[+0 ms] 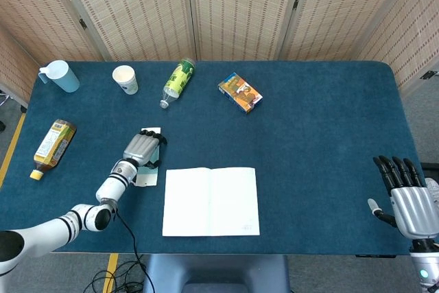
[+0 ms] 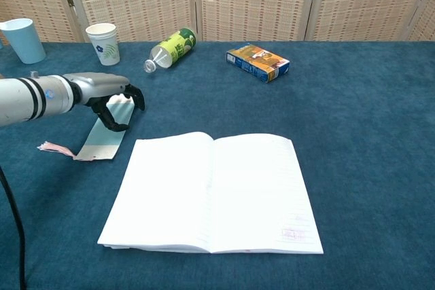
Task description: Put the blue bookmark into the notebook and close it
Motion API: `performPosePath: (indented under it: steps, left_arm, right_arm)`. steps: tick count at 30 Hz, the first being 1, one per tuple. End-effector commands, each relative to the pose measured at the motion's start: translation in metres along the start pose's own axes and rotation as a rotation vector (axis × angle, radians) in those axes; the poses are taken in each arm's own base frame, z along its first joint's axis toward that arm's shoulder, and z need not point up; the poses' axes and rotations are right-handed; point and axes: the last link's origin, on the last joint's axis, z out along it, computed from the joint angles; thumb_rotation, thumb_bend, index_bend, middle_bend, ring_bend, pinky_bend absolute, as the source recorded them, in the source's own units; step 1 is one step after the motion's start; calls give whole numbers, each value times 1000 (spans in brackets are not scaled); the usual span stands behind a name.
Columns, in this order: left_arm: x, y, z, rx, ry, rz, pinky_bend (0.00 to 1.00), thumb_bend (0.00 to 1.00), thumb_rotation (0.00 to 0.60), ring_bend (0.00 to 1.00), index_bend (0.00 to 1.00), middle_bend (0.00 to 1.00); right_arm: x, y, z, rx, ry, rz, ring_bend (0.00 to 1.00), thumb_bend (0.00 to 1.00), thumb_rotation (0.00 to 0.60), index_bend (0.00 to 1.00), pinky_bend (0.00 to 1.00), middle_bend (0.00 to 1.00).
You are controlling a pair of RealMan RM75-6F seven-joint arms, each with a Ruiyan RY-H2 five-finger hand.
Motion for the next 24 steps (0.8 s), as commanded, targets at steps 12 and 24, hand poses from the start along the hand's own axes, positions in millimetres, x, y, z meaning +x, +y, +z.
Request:
performPosePath:
  steps: [12, 24]
  left_arm:
    - [-1, -37, -33, 143, -12, 47, 163, 358, 600, 175, 333, 313]
    - [-5, -60, -88, 29, 96, 71, 163, 358, 600, 175, 244, 300]
  right_arm:
    - [1, -4, 3, 27, 13, 9, 51, 226, 600, 0, 60, 98]
    - [1, -6, 3, 43, 19, 11, 51, 226, 600, 0, 61, 98]
